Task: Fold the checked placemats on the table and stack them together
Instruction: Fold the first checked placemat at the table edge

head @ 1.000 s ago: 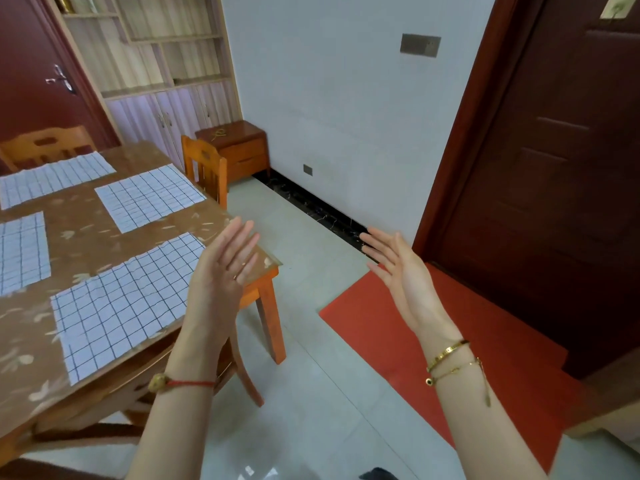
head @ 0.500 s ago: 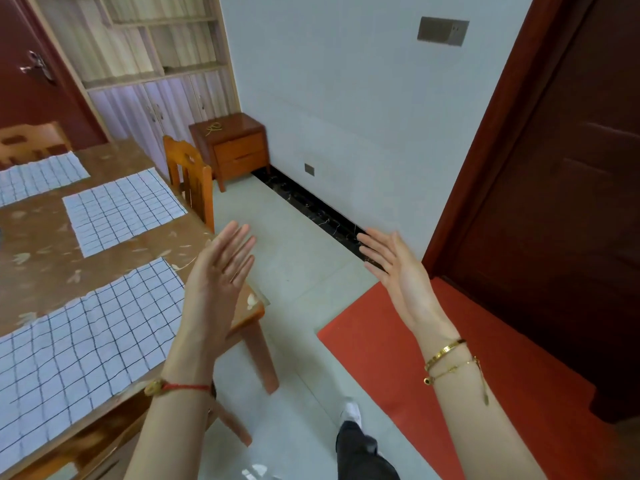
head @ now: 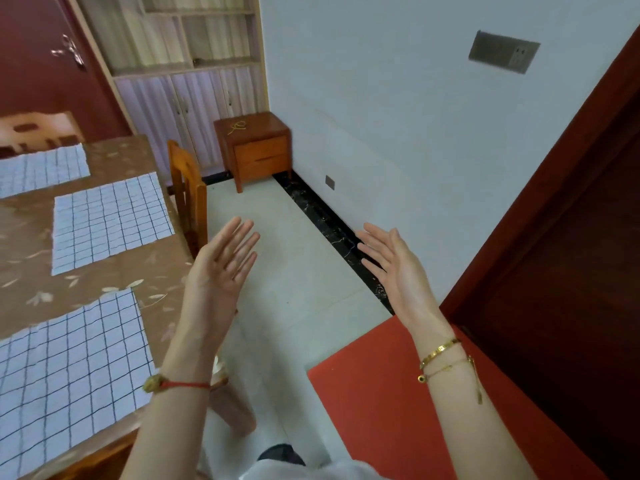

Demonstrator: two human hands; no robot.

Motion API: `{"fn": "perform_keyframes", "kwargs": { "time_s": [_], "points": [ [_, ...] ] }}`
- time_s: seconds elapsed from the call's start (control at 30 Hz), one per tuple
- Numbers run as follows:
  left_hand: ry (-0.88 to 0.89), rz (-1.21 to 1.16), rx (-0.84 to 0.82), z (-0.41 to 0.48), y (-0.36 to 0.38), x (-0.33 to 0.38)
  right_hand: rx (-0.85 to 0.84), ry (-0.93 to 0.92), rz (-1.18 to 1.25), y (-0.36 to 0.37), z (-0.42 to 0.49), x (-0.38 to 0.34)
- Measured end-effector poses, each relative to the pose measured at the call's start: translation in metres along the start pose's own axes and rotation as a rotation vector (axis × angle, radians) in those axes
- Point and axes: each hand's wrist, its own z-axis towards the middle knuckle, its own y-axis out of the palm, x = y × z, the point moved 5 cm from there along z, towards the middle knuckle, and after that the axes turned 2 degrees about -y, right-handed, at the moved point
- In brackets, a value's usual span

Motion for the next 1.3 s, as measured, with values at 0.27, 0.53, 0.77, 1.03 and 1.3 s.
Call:
{"fn": "perform_keyframes", "kwargs": {
  "time_s": [0.27, 0.53, 0.77, 1.03, 1.3],
  "points": [
    [0.015, 0.01, 0.087, 0.087, 0.008, -0.02, -0.058, 0.05, -0.003, -0.01, 0.104, 0.011],
    [0.01, -0.009, 0.087, 0.213, 0.011, -0.036, -0.074, 0.058, -0.012, -0.007, 0.233, 0.023],
    [0.054, -0.001, 0.12, 0.336, 0.01, -0.013, -0.122, 0.054, -0.006, 0.029, 0.371, 0.01],
    [0.071, -0.003, 0.196, 0.436, -0.016, 0.006, -0.205, 0.066, -0.021, 0.082, 0.487, 0.012],
    [0.135, -0.004, 0.36, 0.498, -0.063, 0.021, -0.347, 0.124, -0.051, 0.144, 0.582, 0.038]
  ]
}}
